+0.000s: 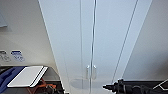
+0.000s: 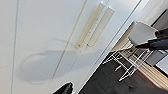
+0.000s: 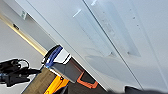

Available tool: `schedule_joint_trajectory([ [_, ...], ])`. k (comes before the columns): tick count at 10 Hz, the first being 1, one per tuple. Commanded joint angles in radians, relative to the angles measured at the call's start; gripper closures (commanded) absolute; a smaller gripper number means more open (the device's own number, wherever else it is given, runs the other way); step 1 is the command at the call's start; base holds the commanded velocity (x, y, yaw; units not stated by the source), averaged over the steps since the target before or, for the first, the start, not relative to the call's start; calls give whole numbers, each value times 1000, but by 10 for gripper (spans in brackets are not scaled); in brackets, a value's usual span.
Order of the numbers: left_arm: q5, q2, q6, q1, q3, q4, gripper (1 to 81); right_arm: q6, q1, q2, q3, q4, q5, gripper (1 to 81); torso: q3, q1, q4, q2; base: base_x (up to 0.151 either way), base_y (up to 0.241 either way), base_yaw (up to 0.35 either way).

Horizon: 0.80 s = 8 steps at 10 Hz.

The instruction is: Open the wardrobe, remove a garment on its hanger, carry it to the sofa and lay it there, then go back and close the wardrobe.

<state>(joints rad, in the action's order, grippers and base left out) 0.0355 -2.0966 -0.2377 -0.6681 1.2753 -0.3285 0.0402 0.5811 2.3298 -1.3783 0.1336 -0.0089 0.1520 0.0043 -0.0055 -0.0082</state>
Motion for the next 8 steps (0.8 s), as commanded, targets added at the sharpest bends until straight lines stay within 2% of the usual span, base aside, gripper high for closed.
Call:
schedule_joint_trajectory([
  [1,-51,-13,-6,163,-2,36,10,-5,-164,16,-29,20,-16,10,0,0,0,0,0,0,0],
  [3,-55,-80,-12,198,72,43,10,-5,-209,59,-90,21,-65,10,0,0,0,0,0,0,0],
  [8,-92,-195,-14,290,208,92,10,-8,-298,189,-233,21,-103,10,2,1,0,2,0,0,0],
])
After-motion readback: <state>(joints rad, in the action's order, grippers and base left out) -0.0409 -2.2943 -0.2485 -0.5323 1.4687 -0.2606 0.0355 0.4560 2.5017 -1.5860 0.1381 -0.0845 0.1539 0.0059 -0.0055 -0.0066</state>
